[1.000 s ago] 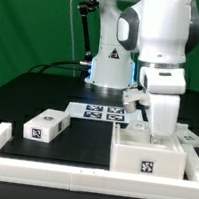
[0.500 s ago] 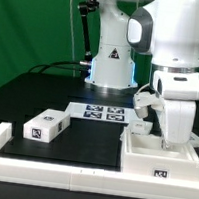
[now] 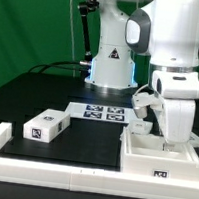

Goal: Assemble cabinet

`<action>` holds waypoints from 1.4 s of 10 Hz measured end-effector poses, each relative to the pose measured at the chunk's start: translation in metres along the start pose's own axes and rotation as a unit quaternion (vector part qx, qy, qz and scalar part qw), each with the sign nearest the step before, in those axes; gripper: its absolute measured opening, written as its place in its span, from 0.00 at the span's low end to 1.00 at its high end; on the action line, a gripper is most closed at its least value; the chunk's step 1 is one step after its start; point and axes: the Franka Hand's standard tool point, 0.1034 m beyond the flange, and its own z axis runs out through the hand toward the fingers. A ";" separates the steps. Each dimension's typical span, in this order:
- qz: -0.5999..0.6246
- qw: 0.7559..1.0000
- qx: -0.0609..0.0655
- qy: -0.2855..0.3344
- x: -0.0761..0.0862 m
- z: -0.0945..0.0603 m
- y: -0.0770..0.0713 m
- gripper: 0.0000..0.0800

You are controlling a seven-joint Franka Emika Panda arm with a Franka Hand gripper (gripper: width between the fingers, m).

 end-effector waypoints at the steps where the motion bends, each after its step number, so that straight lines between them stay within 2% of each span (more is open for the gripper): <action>1: 0.000 1.000 0.000 0.000 0.000 0.000 0.000 0.72; 2: 0.000 1.000 0.000 0.000 0.000 0.000 0.000 0.89; 3: -0.001 1.000 0.000 0.000 0.000 -0.001 0.000 0.89; 4: -0.003 1.000 -0.002 -0.001 0.001 -0.004 -0.001 0.98; 6: -0.004 1.000 0.001 -0.010 -0.003 -0.018 -0.003 0.99; 8: -0.001 1.000 -0.005 -0.021 0.001 -0.046 -0.008 1.00; 9: -0.006 1.000 -0.007 -0.022 0.008 -0.054 -0.017 1.00; 10: -0.014 1.000 -0.005 -0.022 0.015 -0.058 -0.027 1.00; 11: -0.018 1.000 -0.009 -0.017 0.026 -0.058 -0.037 1.00; 13: -0.030 1.000 0.000 -0.006 0.049 -0.047 -0.067 1.00; 14: -0.036 0.999 0.004 -0.003 0.060 -0.044 -0.073 1.00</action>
Offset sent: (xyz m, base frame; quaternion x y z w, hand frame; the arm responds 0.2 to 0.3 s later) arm -0.0094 -0.0041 0.0134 -0.0179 -0.0334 -0.0479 0.9981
